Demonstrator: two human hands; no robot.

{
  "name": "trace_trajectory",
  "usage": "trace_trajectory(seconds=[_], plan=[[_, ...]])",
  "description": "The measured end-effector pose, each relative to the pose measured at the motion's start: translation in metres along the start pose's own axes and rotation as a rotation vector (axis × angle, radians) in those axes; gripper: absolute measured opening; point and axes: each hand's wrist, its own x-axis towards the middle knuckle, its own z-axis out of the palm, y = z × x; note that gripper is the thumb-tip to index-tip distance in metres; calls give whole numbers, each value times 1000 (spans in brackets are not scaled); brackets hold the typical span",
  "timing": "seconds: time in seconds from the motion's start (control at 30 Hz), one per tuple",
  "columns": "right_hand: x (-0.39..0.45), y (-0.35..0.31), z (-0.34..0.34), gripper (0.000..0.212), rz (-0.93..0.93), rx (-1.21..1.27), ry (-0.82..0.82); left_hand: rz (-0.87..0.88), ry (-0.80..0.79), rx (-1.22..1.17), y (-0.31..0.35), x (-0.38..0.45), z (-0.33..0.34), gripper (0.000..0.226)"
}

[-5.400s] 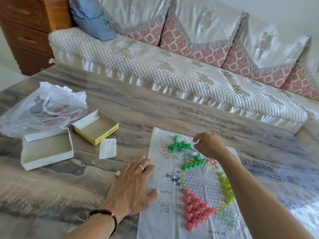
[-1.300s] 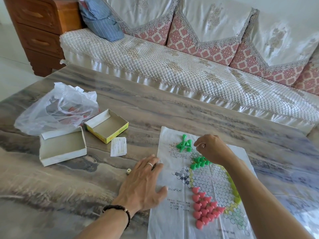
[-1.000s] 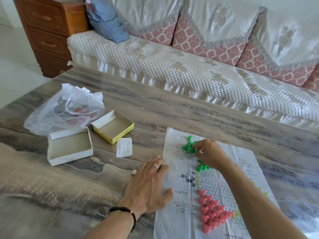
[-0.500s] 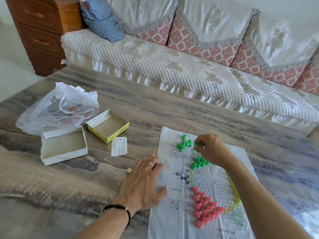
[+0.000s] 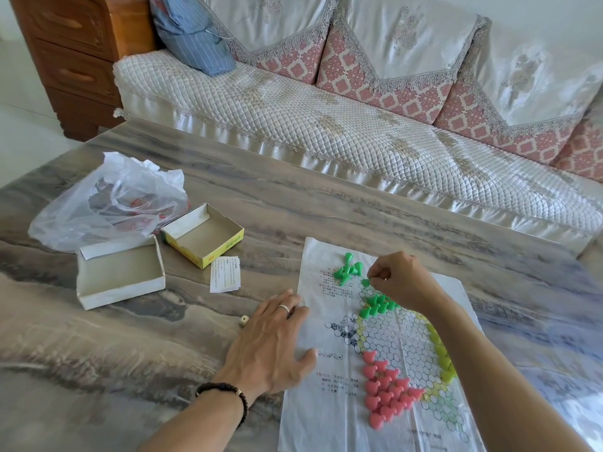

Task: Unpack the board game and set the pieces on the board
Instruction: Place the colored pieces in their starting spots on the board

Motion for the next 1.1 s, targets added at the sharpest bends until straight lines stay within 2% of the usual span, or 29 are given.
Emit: trace_trajectory(seconds=[0.13, 0.43, 0.77, 0.97, 1.1], plan=[[0, 1, 0, 23, -14, -39, -19, 5, 1, -3, 0, 0, 0, 66], [-3, 5, 11, 18, -47, -156, -130, 15, 12, -10, 0, -1, 0, 66], [-4, 3, 12, 20, -58, -171, -139, 13, 12, -6, 0, -1, -1, 65], [8, -5, 17, 20, -69, -103, 22, 1, -8, 0, 2, 0, -3, 65], [22, -16, 34, 17, 4, -89, 81, -3, 0, 9, 2, 0, -3, 63]])
